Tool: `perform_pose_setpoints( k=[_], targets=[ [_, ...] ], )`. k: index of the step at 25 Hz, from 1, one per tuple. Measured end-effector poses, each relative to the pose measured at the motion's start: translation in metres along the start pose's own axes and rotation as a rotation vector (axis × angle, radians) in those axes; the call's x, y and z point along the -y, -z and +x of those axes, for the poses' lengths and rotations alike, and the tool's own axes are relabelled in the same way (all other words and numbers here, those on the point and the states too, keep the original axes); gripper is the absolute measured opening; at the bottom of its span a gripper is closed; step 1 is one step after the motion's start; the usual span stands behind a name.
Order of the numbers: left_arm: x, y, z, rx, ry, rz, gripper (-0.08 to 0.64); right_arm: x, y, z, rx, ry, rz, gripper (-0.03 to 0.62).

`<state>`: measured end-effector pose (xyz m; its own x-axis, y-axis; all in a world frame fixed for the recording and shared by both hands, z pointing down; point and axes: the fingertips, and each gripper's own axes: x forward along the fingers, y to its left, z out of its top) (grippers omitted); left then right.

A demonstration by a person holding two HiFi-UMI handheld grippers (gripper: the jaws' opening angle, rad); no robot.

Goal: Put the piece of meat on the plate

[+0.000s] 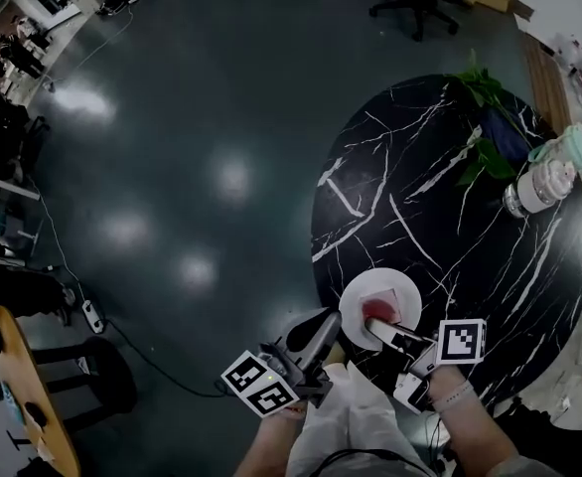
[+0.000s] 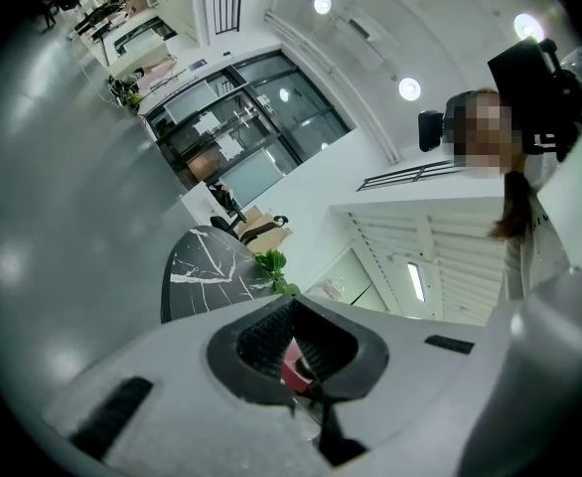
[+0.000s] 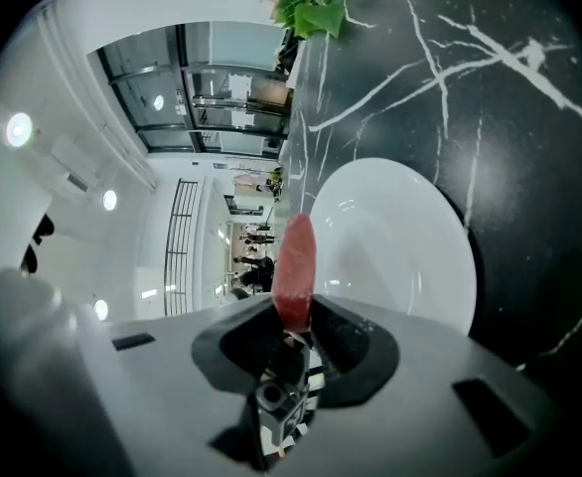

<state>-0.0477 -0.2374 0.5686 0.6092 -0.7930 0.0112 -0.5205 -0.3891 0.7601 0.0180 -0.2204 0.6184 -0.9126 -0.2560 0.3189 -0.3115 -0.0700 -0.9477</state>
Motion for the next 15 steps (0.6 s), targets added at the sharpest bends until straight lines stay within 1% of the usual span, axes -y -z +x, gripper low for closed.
perform_pose_setpoints(
  k=[2,4,6,8,11,15],
  targets=[
    [0.001,-0.001,-0.001,0.007,-0.001,-0.002,0.009,0.006,0.001,0.000,-0.014,0.009,0.087,0.086],
    [0.002,-0.003,-0.002,0.014,0.001,-0.004,0.008,0.002,0.003,0.003,-0.018,-0.035,0.207,0.087],
    [0.004,-0.006,-0.003,0.020,0.003,-0.004,0.008,-0.005,0.003,0.005,-0.018,-0.080,0.280,0.087],
    [0.005,-0.008,-0.004,0.026,0.005,-0.003,0.008,-0.014,0.001,0.005,-0.015,-0.116,0.322,0.103],
    [0.007,-0.012,-0.005,0.032,0.006,0.000,0.009,-0.029,0.003,0.004,-0.020,-0.176,0.361,0.173],
    [0.008,-0.013,-0.007,0.035,0.008,-0.001,0.008,-0.035,0.009,0.000,-0.009,-0.193,0.369,0.220]
  ],
)
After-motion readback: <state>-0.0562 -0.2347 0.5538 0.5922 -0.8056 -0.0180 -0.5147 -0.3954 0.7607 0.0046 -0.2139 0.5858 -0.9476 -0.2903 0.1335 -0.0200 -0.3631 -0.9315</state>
